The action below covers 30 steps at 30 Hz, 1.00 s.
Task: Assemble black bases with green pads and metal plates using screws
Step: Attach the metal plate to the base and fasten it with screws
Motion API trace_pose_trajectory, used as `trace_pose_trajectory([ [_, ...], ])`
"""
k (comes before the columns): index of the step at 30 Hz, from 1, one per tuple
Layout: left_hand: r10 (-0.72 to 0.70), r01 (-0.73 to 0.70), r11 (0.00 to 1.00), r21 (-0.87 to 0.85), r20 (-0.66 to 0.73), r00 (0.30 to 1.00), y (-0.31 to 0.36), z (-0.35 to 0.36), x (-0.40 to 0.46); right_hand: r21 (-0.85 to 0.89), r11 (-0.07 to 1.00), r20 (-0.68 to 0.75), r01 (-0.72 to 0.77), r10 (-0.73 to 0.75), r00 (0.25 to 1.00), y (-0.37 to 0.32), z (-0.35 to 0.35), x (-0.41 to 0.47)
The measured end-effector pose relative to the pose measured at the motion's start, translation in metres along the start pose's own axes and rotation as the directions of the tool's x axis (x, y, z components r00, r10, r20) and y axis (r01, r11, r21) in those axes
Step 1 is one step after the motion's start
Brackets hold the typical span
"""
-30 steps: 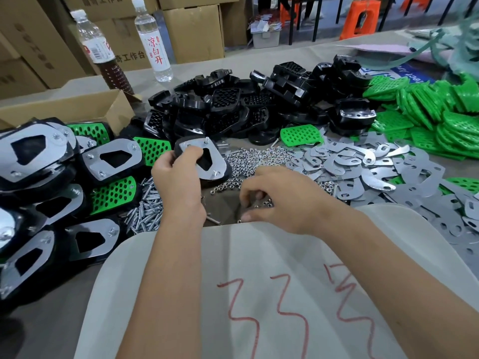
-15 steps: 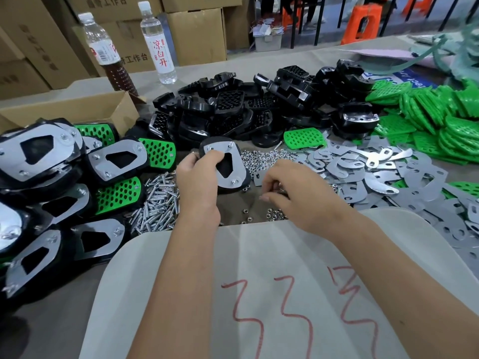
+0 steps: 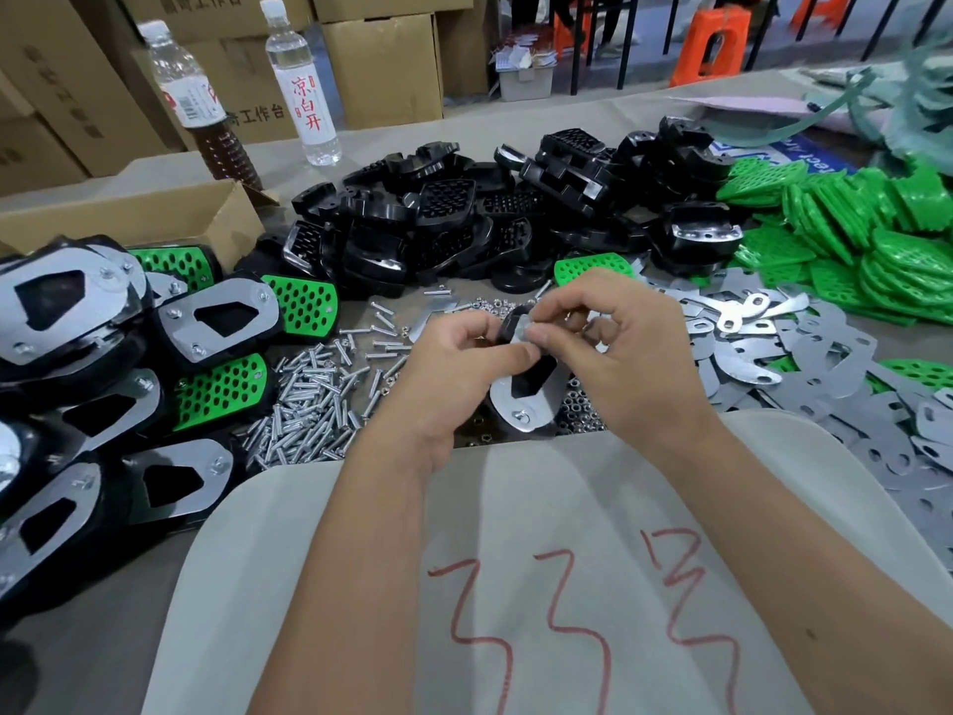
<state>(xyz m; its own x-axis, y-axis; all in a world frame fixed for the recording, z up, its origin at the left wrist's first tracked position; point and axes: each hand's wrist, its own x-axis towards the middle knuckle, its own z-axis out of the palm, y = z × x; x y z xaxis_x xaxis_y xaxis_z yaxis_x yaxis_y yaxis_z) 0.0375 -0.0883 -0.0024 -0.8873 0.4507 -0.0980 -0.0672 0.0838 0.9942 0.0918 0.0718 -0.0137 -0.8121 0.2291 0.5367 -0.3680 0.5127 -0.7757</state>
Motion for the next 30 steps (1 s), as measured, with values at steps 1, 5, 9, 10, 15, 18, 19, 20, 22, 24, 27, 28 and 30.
trace_pose_trajectory([
  [1,0.004,-0.004,1.0,0.005,0.006,1.0,0.0,0.0,0.0,0.0,1.0,0.008,-0.001,0.001,1.0,0.0,-0.001,0.0],
  [5,0.006,-0.007,1.0,0.01,0.034,0.999,0.002,-0.001,-0.002,-0.028,0.999,0.03,0.023,-0.022,0.999,0.001,-0.003,0.001],
  [9,0.006,-0.006,1.0,-0.002,0.058,0.998,0.006,-0.001,-0.005,-0.077,0.995,0.087,0.064,-0.057,0.995,-0.001,-0.006,0.002],
  [10,0.003,-0.004,1.0,0.009,0.059,0.998,0.005,-0.002,-0.005,-0.074,0.995,0.108,0.061,-0.053,0.993,-0.001,-0.007,0.003],
  [15,-0.066,0.06,0.995,0.076,0.088,0.994,0.001,-0.005,-0.002,0.042,0.999,0.221,0.006,-0.015,0.975,0.002,-0.014,0.004],
  [18,-0.095,0.086,0.993,0.086,0.109,0.989,0.001,-0.006,-0.002,0.045,0.999,0.245,0.016,-0.026,0.969,0.006,-0.017,0.003],
  [19,-0.096,0.087,0.993,0.084,0.114,0.989,0.001,-0.006,-0.001,0.051,0.999,0.241,0.006,-0.019,0.97,0.007,-0.016,0.003],
  [20,-0.1,0.091,0.993,0.081,0.119,0.988,0.001,-0.007,-0.001,0.068,0.998,0.234,-0.014,-0.003,0.972,0.008,-0.016,0.003],
  [22,-0.107,0.098,0.993,0.07,0.132,0.985,0.001,-0.008,0.0,0.127,0.99,0.224,-0.067,0.037,0.974,0.01,-0.015,0.002],
  [24,-0.109,0.102,0.993,0.053,0.152,0.982,0.001,-0.008,0.0,0.171,0.979,0.223,-0.112,0.072,0.972,0.012,-0.015,0.003],
  [27,-0.106,0.099,0.994,0.05,0.188,0.976,0.001,-0.01,-0.002,0.219,0.962,0.244,-0.163,0.107,0.964,0.014,-0.018,0.003],
  [28,-0.115,0.108,0.993,0.046,0.199,0.973,0.001,-0.011,-0.002,0.217,0.962,0.247,-0.164,0.108,0.963,0.015,-0.019,0.004],
  [30,-0.144,0.142,0.99,0.022,0.194,0.97,0.003,-0.011,-0.004,0.201,0.965,0.251,-0.166,0.112,0.961,0.016,-0.019,0.004],
])
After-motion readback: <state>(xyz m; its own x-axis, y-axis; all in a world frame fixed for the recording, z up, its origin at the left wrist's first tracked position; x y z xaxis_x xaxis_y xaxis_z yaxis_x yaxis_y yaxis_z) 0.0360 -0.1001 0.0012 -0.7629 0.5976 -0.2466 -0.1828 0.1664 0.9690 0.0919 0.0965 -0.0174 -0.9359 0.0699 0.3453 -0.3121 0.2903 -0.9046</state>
